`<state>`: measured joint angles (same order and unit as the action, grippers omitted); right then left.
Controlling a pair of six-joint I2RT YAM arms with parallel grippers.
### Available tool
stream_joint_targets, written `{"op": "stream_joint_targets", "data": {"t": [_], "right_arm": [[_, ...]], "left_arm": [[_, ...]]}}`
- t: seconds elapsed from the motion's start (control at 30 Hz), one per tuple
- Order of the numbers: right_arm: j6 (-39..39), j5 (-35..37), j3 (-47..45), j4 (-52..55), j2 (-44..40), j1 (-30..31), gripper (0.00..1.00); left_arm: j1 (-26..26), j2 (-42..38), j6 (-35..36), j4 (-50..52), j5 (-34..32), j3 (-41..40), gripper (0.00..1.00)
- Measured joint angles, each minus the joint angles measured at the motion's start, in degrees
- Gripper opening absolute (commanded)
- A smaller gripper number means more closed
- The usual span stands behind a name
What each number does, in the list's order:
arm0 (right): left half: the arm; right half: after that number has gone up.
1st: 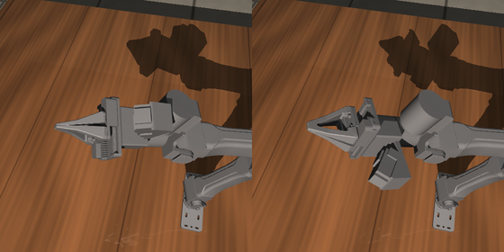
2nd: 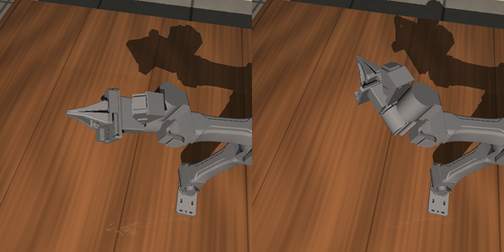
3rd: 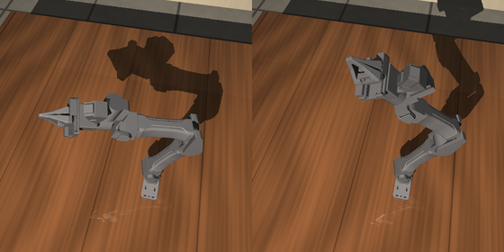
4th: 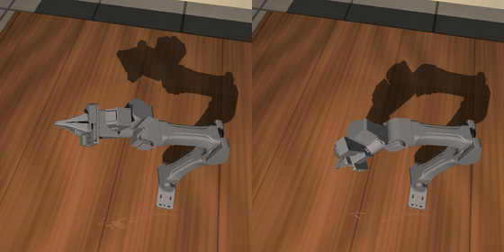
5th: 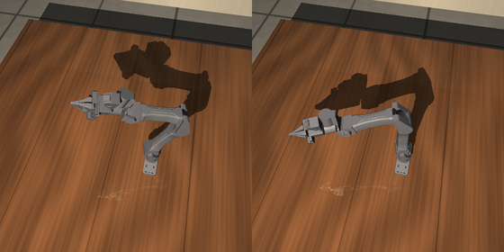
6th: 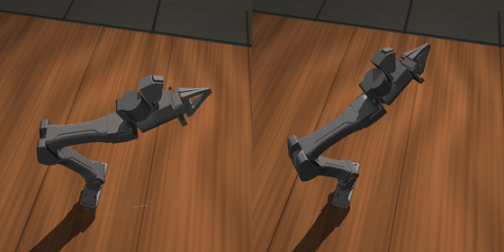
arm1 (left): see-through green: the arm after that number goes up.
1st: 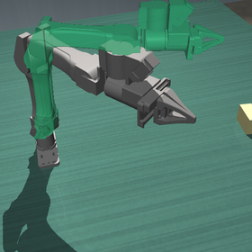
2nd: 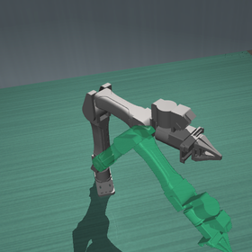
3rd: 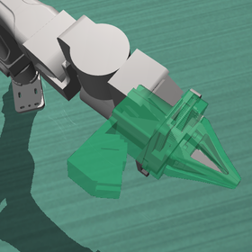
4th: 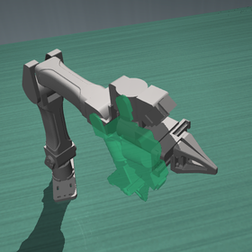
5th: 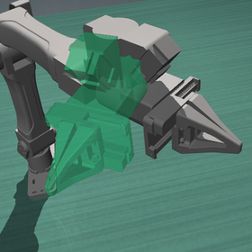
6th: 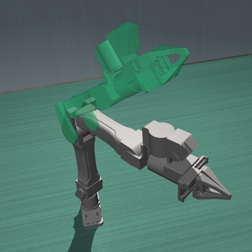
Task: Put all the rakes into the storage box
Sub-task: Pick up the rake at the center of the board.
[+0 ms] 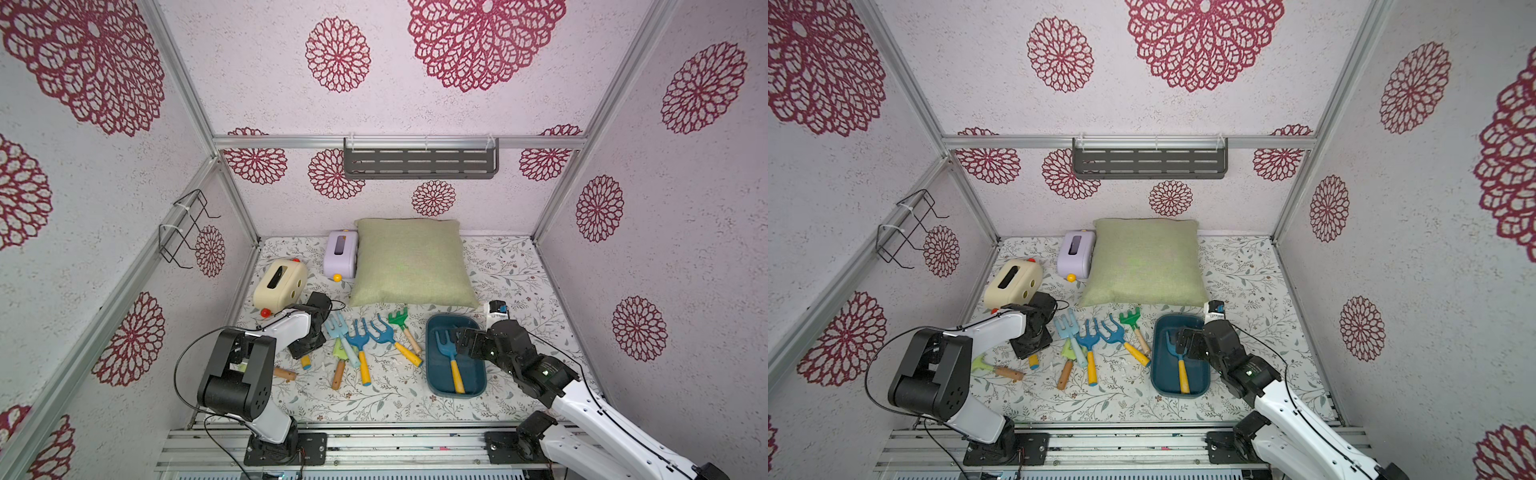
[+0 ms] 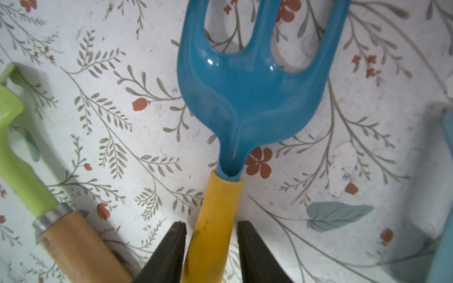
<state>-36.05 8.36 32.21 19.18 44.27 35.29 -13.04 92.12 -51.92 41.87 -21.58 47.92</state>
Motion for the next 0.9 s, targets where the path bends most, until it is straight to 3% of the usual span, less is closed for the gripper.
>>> {"op": "stream_joint_targets", "data": {"t": [0.13,0.53,0.7,0.9], "right_arm": [[0.0,-0.07,0.0,0.07,-0.55,-0.2,0.99],[-0.87,-0.02,0.0,0.46,-1.88,-0.66,0.99],[-1.4,0.7,0.0,1.18,-2.91,-0.92,0.99],[-3.04,4.48,0.0,2.97,-4.74,-1.29,0.99]], "left_arm": [[-0.79,-1.38,0.33,0.57,-0.15,-0.09,0.2],[-9.46,-9.92,0.22,7.28,-5.07,5.14,0.16],[-15.61,-12.92,-0.48,8.81,-4.42,9.14,0.14],[-27.21,-10.75,-1.99,9.01,-2.69,18.14,0.14]]}}
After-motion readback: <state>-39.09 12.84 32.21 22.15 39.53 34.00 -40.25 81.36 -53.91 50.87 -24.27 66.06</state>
